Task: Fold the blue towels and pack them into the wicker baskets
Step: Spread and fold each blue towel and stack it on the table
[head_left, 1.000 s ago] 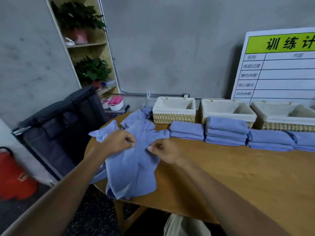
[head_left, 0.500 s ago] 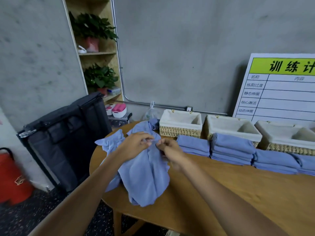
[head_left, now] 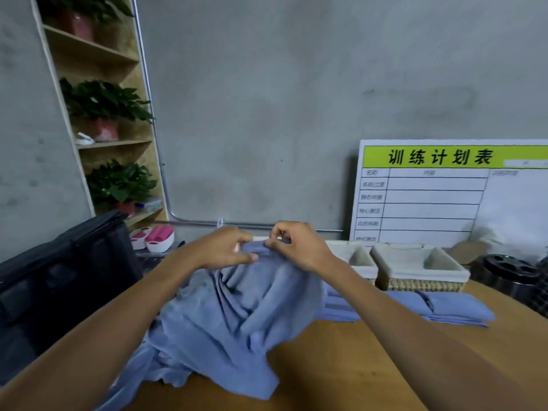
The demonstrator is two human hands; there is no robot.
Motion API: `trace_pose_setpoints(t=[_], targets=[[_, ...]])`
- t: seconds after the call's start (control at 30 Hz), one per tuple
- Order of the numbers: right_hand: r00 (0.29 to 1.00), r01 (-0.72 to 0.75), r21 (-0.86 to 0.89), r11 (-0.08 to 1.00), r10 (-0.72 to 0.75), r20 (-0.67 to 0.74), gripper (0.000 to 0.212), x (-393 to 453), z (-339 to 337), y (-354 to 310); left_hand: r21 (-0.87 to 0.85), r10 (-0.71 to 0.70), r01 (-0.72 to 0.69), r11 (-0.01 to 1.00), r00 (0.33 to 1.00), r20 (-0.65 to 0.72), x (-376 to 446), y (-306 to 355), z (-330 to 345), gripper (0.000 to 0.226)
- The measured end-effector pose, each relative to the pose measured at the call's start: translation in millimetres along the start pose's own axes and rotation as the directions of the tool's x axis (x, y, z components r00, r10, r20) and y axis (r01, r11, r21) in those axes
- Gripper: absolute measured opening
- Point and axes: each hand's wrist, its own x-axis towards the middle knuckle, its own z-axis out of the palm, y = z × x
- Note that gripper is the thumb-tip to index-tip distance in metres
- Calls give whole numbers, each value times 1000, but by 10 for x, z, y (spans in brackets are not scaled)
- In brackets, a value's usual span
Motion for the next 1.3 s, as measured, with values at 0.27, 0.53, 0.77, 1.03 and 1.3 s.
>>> trace_pose_setpoints(t=[0.27,0.53,0.77,1.03,1.3], targets=[[988,-32,-303,952,-16,-153,22,-83,-967,328,213,40,-39,976,999,-2,365,136,-385,40],[969,-141,-310,940,67,-236,21,-310,-1380,898,9,36,-36,999,999,-39,707,728,-274,38],[963,-172,-374,911,76,-258,24,-508,-1669,1091,532,34,-141,835,978,206,750,844,-121,21],[912,-291,-360,886,143,-383,25,-513,-1936,1167,-160,25,25,987,952,305,661,1077,-150,46],[878,-387,-386,837,207,-431,21,-618,-2077,1196,518,-68,-152,842,922,380,637,1157,27,33]])
